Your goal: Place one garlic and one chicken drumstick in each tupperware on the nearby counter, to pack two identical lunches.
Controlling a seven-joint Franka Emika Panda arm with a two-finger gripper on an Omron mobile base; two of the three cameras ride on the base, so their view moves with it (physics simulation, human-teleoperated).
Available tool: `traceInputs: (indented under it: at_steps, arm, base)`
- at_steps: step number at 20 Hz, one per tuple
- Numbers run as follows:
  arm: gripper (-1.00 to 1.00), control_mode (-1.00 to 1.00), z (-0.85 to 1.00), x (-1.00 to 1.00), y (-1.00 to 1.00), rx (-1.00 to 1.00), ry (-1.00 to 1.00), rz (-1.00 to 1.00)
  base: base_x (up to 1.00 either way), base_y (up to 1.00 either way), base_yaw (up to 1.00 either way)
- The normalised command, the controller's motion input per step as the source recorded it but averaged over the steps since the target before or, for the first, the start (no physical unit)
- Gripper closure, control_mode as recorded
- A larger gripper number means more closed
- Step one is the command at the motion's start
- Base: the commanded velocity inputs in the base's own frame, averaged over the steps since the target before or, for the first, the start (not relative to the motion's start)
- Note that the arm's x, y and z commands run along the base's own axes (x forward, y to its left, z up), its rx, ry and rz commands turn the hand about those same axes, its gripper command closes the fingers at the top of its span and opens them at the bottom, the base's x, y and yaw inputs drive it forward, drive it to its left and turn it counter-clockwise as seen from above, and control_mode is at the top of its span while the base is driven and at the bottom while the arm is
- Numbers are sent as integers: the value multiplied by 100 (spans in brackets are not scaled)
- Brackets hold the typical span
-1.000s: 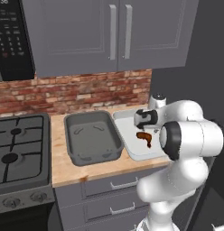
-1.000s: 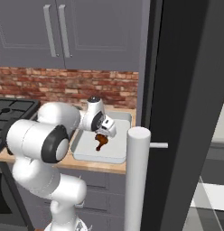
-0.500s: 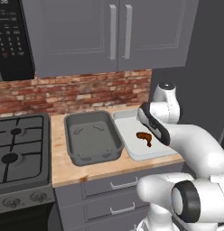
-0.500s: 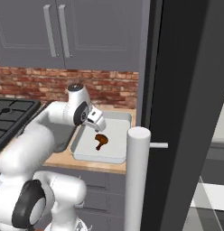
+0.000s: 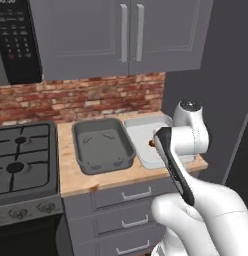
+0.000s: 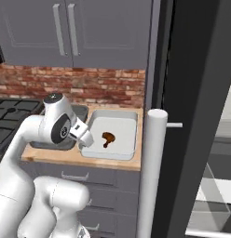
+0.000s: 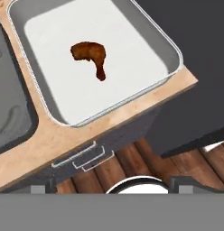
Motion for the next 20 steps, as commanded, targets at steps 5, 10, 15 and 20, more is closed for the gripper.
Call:
traceInputs:
  at_steps: [5,10,15,20]
  arm:
    - [-100,100,0,0,0,0,0,0]
    - [-100,100,0,0,0,0,0,0]
    - [-100,100,0,0,0,0,0,0]
    - [-100,100,0,0,0,0,0,0]
  base:
    - [-100,20,-18]
    - [-100,0,-23]
    - [-100,0,-25]
    - [-100,-48,-18]
